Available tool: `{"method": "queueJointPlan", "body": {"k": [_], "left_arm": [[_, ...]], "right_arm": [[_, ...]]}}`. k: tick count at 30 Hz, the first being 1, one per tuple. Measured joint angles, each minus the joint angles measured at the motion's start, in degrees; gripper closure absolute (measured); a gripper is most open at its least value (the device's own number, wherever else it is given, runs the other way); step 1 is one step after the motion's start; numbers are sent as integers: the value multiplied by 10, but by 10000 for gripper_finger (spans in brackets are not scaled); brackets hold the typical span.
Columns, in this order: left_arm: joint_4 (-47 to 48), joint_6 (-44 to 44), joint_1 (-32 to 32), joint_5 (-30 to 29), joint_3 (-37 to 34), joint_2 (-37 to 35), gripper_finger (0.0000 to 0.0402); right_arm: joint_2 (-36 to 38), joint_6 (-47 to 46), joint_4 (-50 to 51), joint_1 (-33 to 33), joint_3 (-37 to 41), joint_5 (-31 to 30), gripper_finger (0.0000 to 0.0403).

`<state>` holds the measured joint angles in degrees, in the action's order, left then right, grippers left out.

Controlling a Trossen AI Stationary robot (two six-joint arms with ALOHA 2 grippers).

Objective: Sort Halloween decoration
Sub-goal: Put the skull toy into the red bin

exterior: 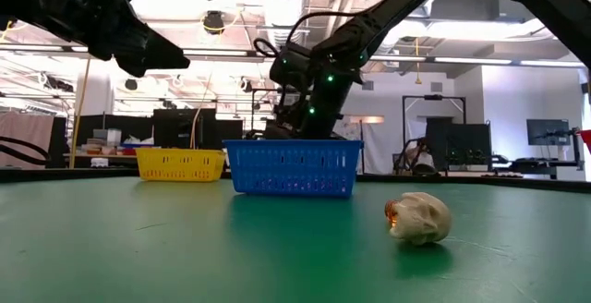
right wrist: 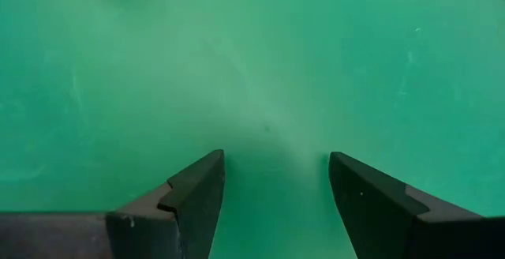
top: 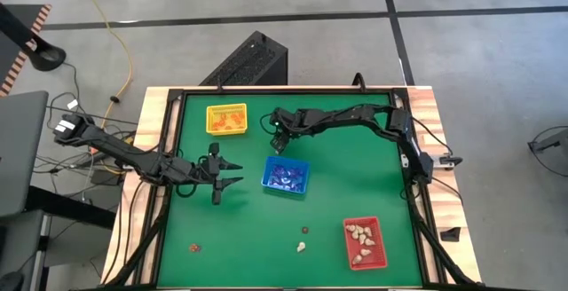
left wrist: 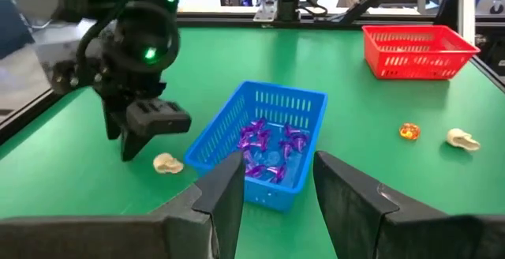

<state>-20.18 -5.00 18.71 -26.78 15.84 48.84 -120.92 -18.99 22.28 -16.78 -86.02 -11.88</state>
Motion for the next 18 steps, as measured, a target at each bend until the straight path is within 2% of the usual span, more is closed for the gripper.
{"method": "queueJointPlan", "body": {"k": [8,14,18], "left_arm": [[3,-2,-1,-5,0,0,258],[3,-2,-2,-5,0,0,258],[2,-4,-2,-2,0,0,258]], "right_arm": [[30,-18,-4,27,-2,9,143],[25,-63,-2,58,-1,13,143],[16,-67,-11,72,-2,-44,143]]}}
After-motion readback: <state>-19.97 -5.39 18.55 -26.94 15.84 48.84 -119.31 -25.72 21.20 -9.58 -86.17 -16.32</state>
